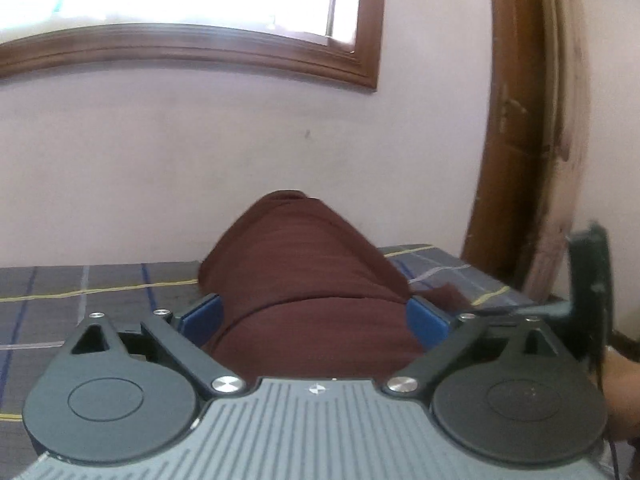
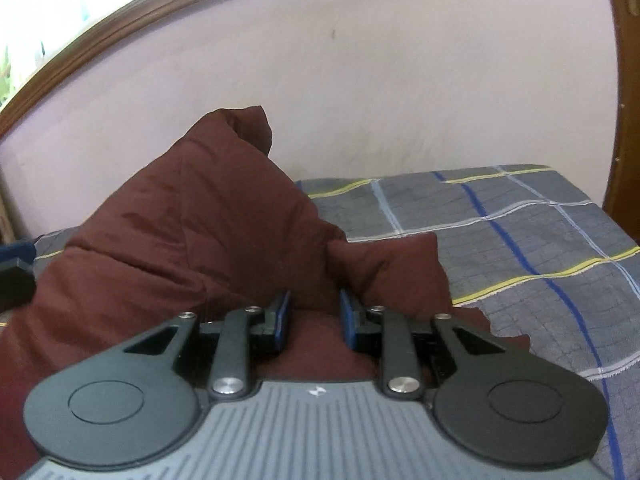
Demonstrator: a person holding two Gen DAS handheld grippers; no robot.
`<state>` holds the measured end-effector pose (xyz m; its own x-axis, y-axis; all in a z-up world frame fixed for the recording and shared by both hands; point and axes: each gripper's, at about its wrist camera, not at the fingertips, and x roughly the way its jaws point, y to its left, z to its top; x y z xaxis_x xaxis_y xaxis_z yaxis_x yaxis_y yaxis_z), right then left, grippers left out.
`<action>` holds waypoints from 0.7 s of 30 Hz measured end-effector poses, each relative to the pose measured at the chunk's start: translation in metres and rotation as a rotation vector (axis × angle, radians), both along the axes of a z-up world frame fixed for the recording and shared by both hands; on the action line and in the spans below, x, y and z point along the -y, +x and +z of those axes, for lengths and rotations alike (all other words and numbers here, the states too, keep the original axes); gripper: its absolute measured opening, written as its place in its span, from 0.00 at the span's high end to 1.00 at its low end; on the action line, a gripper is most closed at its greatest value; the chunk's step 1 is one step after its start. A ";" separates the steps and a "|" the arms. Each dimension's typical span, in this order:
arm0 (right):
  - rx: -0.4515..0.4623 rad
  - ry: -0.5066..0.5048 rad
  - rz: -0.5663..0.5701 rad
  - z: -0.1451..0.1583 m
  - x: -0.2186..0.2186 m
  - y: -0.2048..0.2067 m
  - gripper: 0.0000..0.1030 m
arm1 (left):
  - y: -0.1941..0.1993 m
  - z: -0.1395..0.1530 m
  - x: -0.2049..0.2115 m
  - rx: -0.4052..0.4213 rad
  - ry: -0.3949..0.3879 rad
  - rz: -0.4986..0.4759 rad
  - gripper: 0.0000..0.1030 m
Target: Fold large clothes
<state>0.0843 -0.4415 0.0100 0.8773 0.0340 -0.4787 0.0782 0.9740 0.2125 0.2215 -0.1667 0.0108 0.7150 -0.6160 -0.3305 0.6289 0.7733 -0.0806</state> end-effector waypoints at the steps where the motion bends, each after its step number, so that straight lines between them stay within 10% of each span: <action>1: 0.012 -0.008 -0.004 -0.002 0.000 -0.003 0.77 | 0.002 -0.001 0.001 0.002 0.007 0.010 0.02; 21: 0.079 -0.118 -0.016 -0.015 -0.005 -0.009 0.77 | 0.019 0.006 0.000 -0.031 0.025 0.041 0.01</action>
<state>0.0754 -0.4369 -0.0054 0.9126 -0.0322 -0.4076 0.0810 0.9914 0.1030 0.2404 -0.1665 0.0172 0.7288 -0.5776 -0.3678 0.5943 0.8003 -0.0793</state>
